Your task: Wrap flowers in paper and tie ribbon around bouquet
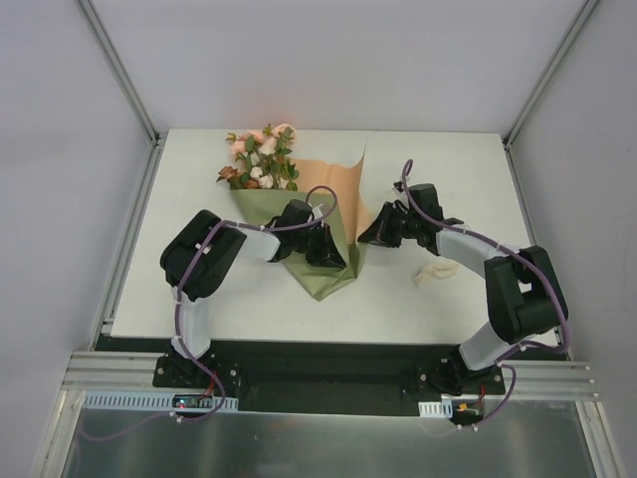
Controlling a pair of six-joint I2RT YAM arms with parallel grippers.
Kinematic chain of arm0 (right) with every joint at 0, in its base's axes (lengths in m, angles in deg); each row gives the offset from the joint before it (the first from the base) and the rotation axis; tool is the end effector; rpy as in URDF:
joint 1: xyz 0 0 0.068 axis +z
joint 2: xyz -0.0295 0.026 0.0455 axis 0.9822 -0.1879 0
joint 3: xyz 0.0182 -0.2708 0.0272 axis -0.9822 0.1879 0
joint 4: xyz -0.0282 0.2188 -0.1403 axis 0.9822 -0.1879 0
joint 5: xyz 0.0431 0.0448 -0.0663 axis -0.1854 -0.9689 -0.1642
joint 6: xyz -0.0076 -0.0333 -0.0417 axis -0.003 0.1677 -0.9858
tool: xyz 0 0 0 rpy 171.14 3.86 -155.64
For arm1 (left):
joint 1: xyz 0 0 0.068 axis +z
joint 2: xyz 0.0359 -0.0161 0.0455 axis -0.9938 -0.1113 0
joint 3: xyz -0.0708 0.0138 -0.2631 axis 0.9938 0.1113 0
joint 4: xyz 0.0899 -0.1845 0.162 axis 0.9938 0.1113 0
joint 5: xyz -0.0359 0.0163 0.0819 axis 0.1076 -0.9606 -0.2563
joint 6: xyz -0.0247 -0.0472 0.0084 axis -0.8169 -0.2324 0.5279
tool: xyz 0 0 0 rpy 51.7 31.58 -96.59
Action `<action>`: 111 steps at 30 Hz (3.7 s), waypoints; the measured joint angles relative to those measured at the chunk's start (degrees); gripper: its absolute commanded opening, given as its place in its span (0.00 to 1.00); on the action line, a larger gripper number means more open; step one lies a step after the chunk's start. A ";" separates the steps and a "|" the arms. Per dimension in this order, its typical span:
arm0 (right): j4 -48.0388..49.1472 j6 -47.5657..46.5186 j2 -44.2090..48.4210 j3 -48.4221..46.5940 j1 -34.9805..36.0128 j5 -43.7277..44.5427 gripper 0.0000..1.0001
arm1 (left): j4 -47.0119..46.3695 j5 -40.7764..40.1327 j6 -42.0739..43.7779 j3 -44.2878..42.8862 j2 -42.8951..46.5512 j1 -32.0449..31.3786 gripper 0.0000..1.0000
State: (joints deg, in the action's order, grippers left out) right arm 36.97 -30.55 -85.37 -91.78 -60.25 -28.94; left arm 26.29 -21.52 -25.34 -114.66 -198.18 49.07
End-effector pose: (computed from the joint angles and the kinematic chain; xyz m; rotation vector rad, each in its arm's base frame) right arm 0.3092 0.1253 0.1983 -0.2092 2.2902 1.0014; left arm 0.3097 -0.2381 0.1243 0.1632 2.4329 -1.3995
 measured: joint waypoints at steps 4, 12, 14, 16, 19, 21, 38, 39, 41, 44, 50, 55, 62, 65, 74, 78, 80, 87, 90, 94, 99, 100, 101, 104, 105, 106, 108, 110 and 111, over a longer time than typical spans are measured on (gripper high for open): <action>0.04 -0.20 -0.09 -0.11 2.64 -0.11 0.01 | -0.83 0.20 -0.76 0.48 -0.61 0.11 0.07; -1.22 -1.31 -5.44 -4.76 6.86 -2.58 0.01 | -3.28 -1.86 -1.14 3.32 1.27 0.02 0.11; -1.42 -1.51 -7.85 -6.23 7.26 -3.58 0.01 | -3.56 -3.28 -1.07 4.94 2.73 0.02 0.14; -1.86 -1.70 -9.09 -6.88 7.37 -4.37 0.01 | -3.76 -4.63 -1.01 6.69 4.39 0.02 0.18; -2.56 -1.77 -10.38 -8.09 7.37 -5.46 0.00 | -4.09 -6.25 -0.96 8.90 6.67 0.04 0.21; -2.97 -1.92 -11.72 -9.46 7.37 -6.16 0.00 | -4.09 -7.10 -0.98 9.84 7.85 0.02 0.21; -6.67 -4.17 -13.70 -12.22 9.01 -7.98 0.01 | -1.49 -12.44 -2.10 25.29 25.51 12.52 0.17; -7.23 -4.46 -13.70 -12.61 9.57 -7.96 0.01 | -2.23 -12.37 -2.12 25.29 23.96 12.48 0.17; -8.48 -5.29 -13.70 -13.66 10.67 -7.87 0.01 | -3.43 -12.11 -2.51 25.29 21.59 12.46 0.15; -10.58 -6.75 -14.01 -16.02 12.59 -7.69 0.01 | -6.43 -11.32 -3.06 24.76 19.32 12.46 0.14; -12.81 -8.46 -16.63 -19.69 15.72 -7.65 0.02 | -8.39 -10.78 -3.82 24.74 18.38 12.46 0.14; -15.19 -10.05 -19.32 -21.11 16.81 -6.99 0.02 | -6.86 -10.84 -3.63 24.74 19.61 12.46 0.17; -17.18 -11.43 -20.76 -21.31 16.76 -5.73 0.02 | -0.85 -10.34 -3.15 24.74 24.85 13.44 0.19; -17.35 -11.72 -20.76 -21.31 16.59 -5.46 0.02 | 0.87 -9.86 -3.06 24.17 26.23 15.72 0.17; -17.46 -11.76 -20.76 -21.31 16.48 -5.40 0.03 | 0.94 -8.81 -3.02 17.75 22.21 22.27 0.17; -17.46 -11.76 -20.76 -21.31 16.79 -5.42 0.05 | -0.59 -8.81 -3.58 15.02 16.87 22.27 0.16; -17.46 -11.76 -20.76 -21.31 17.22 -5.51 0.05 | -1.20 -8.87 -4.28 14.53 14.84 22.27 0.16; -17.35 -11.72 -22.43 -22.95 18.60 -6.40 0.11 | -1.16 -10.23 -4.52 14.53 14.27 22.27 0.15; -17.09 -11.63 -23.47 -23.34 18.95 -6.99 0.18 | -1.38 -10.47 -4.52 14.53 14.14 22.27 0.14; -17.07 -11.47 -24.00 -23.47 19.32 -7.28 0.26 | -1.92 -10.54 -4.59 14.64 13.75 22.27 0.16; -16.68 -11.45 -24.00 -23.63 19.98 -7.30 0.37 | 0.00 -11.78 -5.68 16.37 16.13 22.69 0.29; -16.59 -11.52 -24.00 -23.63 20.11 -7.30 0.39 | 1.79 -12.09 -6.01 16.90 17.81 22.99 0.34; -16.57 -11.45 -24.00 -23.63 20.17 -7.32 0.41 | 4.13 -12.33 -6.25 17.49 20.00 23.43 0.36; -16.35 -11.26 -24.00 -23.65 20.31 -7.34 0.51 | 10.36 -12.41 -6.67 19.37 27.58 26.97 0.42; -16.17 -11.23 -24.00 -23.65 20.31 -7.34 0.56 | 11.63 -12.04 -6.69 20.11 29.92 28.92 0.45; -16.11 -11.23 -24.00 -23.65 20.31 -7.34 0.57 | 12.94 -11.34 -6.64 21.00 32.33 30.97 0.48; -15.82 -11.10 -24.00 -23.65 20.31 -7.41 0.60 | 14.69 -9.97 -6.51 23.32 36.92 35.04 0.57; -15.50 -11.06 -24.00 -23.65 20.31 -7.52 0.63 | 16.33 -8.92 -6.16 25.51 40.83 37.59 0.58; -15.19 -11.08 -24.00 -23.65 20.31 -7.50 0.63 | 17.25 -8.28 -6.16 26.49 42.71 38.36 0.59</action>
State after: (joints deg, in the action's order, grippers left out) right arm 21.78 -41.64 -109.36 -115.43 -39.95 -36.44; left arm 43.53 -29.80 -31.50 -88.17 -155.47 87.42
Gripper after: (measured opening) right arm 0.608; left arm 0.573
